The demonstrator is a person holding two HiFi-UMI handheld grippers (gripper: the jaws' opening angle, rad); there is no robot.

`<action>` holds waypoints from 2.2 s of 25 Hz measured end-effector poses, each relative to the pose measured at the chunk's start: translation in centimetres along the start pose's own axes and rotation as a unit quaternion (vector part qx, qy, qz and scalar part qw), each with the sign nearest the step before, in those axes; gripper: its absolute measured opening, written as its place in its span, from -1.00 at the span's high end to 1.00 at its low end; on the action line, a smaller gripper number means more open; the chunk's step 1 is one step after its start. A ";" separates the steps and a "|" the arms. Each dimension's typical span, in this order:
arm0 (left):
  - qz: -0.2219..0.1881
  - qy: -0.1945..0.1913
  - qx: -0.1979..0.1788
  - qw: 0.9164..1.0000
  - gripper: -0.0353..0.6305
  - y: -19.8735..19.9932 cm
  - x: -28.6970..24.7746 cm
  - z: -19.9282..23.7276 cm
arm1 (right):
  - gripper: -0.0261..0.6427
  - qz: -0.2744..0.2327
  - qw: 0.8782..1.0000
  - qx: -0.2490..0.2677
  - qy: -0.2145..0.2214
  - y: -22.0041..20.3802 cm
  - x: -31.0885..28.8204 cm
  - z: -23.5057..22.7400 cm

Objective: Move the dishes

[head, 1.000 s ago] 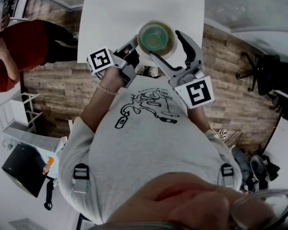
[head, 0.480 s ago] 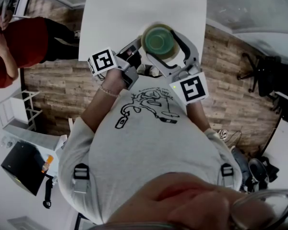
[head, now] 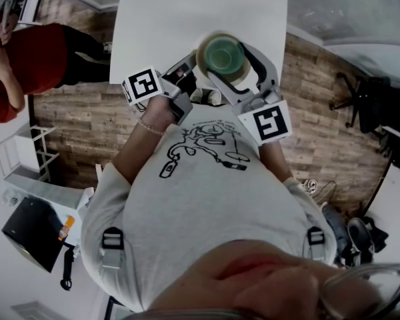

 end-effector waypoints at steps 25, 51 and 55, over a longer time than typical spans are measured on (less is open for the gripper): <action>-0.013 0.011 0.010 1.000 0.86 0.0 0.3 2.2 | -0.14 -0.046 0.999 0.002 -0.021 3.3 2.2 -0.8; -0.021 0.013 0.016 1.000 0.86 0.6 0.5 2.3 | -0.14 -0.011 0.991 -0.022 -0.128 -0.9 7.1 -7.3; -0.020 0.013 0.017 1.000 0.86 0.6 0.6 2.0 | -0.14 -0.012 0.989 -0.016 -0.146 -1.2 8.3 -8.1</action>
Point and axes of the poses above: the fingertips, and each gripper's own axes: x backward along the fingers, z to its left, y out of its top, the point moved 4 cm from there along x, backward along the fingers, and after that the axes turned 11 degrees about z, right-handed, at the moved point
